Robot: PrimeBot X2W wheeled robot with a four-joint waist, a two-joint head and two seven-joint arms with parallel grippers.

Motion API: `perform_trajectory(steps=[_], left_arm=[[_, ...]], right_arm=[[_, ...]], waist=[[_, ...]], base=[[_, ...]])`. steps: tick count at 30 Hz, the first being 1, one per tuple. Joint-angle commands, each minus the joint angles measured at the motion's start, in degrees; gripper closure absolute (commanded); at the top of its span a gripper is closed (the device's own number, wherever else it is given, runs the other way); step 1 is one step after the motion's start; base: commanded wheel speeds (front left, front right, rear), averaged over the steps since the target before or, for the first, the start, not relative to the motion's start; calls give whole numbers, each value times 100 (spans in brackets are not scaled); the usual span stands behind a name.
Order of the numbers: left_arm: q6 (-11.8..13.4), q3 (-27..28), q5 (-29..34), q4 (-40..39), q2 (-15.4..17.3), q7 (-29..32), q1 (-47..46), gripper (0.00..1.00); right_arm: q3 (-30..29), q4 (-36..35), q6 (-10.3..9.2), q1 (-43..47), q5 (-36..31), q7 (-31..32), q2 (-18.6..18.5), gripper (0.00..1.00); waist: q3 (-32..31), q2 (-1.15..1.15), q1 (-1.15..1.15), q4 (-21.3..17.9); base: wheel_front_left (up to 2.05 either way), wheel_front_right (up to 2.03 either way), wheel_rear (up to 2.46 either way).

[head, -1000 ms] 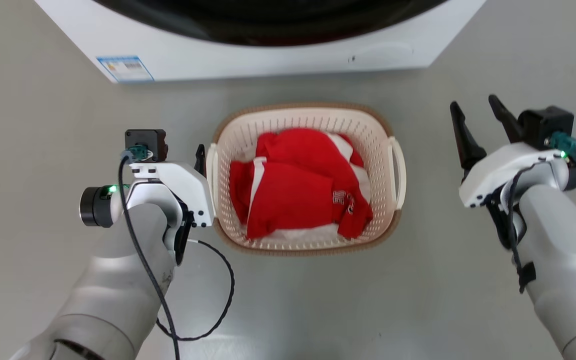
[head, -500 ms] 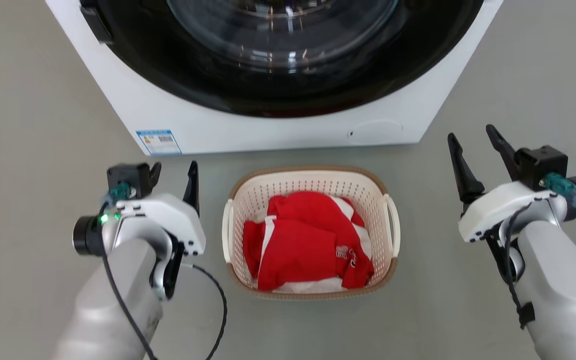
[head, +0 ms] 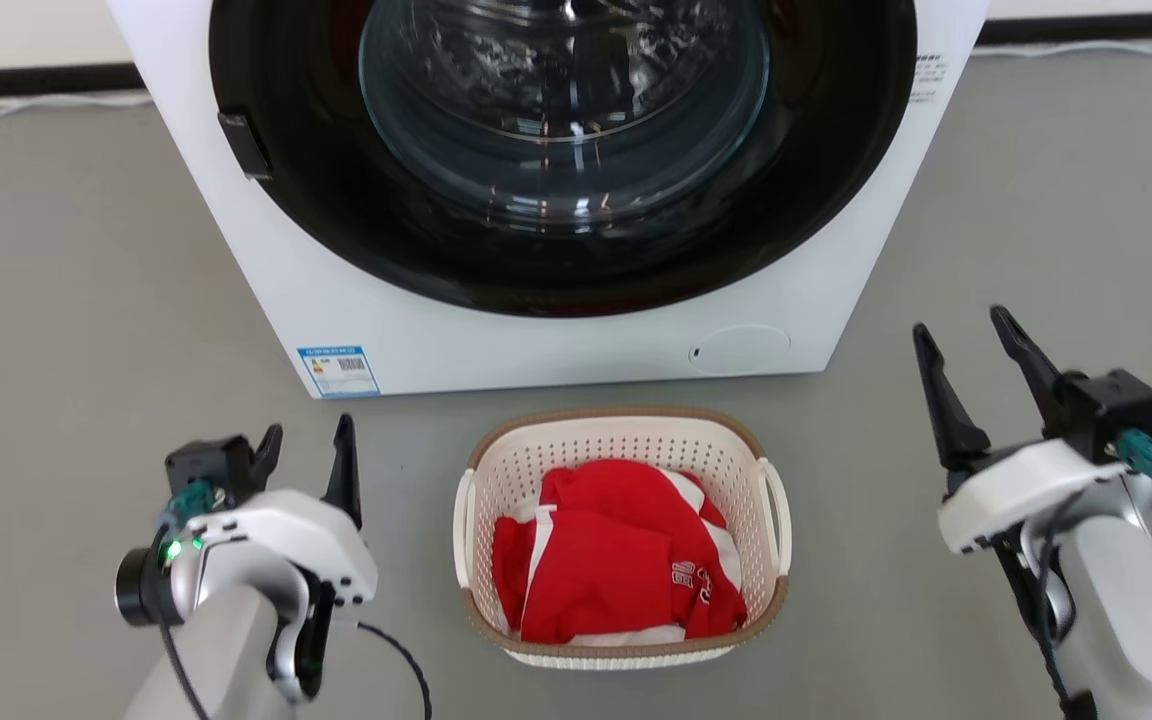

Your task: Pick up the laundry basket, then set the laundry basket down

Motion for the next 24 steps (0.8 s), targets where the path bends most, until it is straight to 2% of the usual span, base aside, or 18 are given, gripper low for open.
perform_trajectory(steps=[1,12,24], left_arm=[[-75,342,145,-258,119,-37,130,0],[-73,944,583,-872,86,-37,993,0],[-140,1379,887,-1243,-40,-37,1667,0]], right_arm=[[-7,-316,10,226,44,-53,-94,0],[-188,-895,10,977,-32,-53,-145,0],[-411,-1240,10,1645,-83,-54,-36,0]], waist=[[-145,0,0,0],[-465,0,0,-18],[-752,0,0,58]], base=[[0,0,0],[0,0,0],[0,0,0]])
